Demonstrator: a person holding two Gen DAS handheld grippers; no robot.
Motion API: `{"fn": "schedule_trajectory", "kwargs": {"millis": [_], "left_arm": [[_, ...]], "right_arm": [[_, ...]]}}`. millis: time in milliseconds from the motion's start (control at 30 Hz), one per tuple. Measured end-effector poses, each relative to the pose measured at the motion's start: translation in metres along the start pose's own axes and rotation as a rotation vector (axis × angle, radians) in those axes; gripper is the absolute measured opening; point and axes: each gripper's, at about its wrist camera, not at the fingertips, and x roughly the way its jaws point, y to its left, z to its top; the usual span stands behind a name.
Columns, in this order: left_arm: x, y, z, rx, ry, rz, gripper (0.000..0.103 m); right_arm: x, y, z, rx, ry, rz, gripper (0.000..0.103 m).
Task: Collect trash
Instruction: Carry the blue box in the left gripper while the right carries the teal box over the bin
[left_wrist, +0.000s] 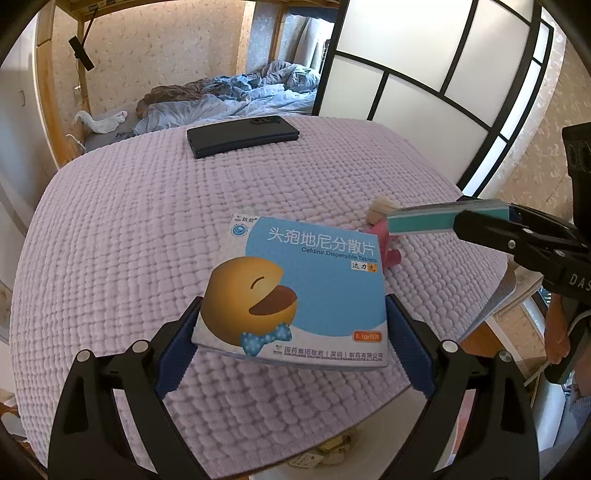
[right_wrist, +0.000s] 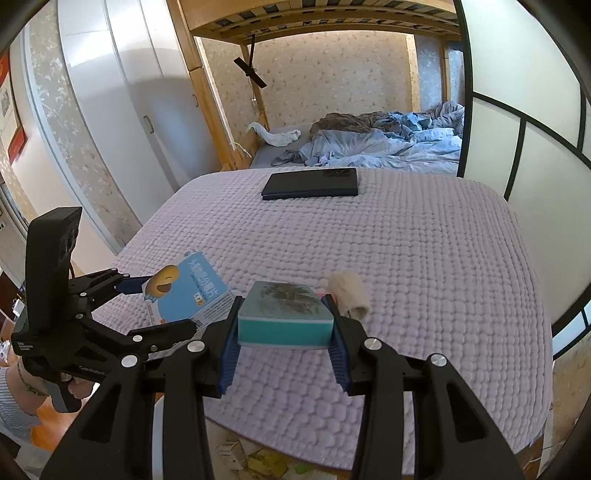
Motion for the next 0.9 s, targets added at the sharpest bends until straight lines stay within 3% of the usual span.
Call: {"fn": "schedule_trajectory", "kwargs": {"millis": [433, 900], "left_arm": [[-0.024, -0.017, -0.027, 0.049, 0.006, 0.019, 0.094], [-0.039, -0.027, -0.055, 0.081, 0.043, -0.013, 0.094]], "right_arm": [[-0.022, 0.014, -0.029, 0.034, 0.014, 0.01, 0.041], [-0.035, 0.026, -0.057, 0.046, 0.057, 0.012, 0.041]]}}
